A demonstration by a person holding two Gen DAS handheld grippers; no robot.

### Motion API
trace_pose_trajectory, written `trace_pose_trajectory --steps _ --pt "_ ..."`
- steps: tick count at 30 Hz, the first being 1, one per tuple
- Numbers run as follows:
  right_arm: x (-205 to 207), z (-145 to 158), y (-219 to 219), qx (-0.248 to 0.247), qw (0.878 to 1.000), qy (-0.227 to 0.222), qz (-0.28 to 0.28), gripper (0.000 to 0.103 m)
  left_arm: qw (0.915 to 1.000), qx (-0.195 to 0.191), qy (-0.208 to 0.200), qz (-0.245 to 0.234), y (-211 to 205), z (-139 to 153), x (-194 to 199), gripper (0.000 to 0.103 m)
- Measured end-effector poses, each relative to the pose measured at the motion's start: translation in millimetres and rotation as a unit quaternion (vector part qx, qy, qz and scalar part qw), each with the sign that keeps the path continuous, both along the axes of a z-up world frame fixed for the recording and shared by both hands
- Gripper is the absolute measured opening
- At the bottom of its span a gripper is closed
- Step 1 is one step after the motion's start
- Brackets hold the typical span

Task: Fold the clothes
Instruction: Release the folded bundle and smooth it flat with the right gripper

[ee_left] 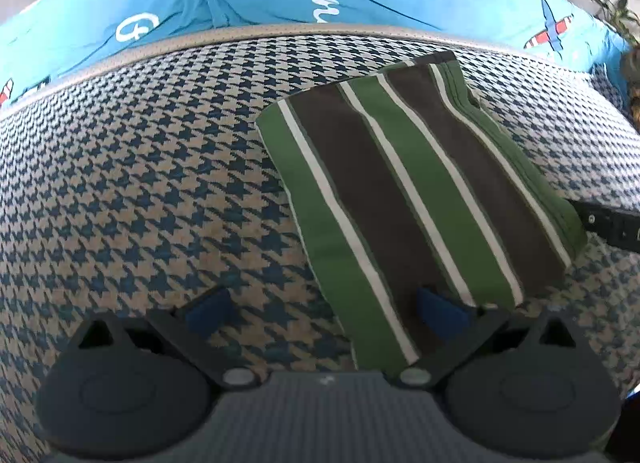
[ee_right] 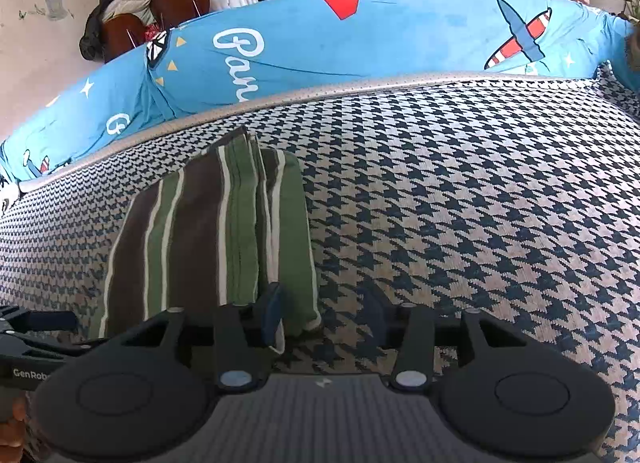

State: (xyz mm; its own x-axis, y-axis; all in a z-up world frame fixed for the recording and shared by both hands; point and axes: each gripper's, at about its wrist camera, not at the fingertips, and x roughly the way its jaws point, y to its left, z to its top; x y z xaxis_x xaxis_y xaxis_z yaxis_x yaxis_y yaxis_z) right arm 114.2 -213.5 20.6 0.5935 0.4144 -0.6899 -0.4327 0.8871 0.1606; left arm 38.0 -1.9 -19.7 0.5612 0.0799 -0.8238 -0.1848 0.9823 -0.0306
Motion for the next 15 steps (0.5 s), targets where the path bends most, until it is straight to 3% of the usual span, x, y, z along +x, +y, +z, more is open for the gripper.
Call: trace_pose_trajectory --steps 4,8,15 --pt "-1.5 1.2 -2.7 -0.005 1.000 -0.010 -0.013 0.045 1.0000 0.004 -0.003 0.003 1.9 -1.5 -2.8 0.103" --pt "-9.1 12.7 -15.1 0.040 0.998 -0.034 -0.025 0.045 1.0000 0.004 -0.005 0.005 3.0 -1.6 -6.7 0.103" --pt "-28.0 10.6 -8.3 0.060 0.998 -0.027 0.012 0.045 0.9999 0.007 -0.011 0.007 3.2 -1.5 -11.7 0.103"
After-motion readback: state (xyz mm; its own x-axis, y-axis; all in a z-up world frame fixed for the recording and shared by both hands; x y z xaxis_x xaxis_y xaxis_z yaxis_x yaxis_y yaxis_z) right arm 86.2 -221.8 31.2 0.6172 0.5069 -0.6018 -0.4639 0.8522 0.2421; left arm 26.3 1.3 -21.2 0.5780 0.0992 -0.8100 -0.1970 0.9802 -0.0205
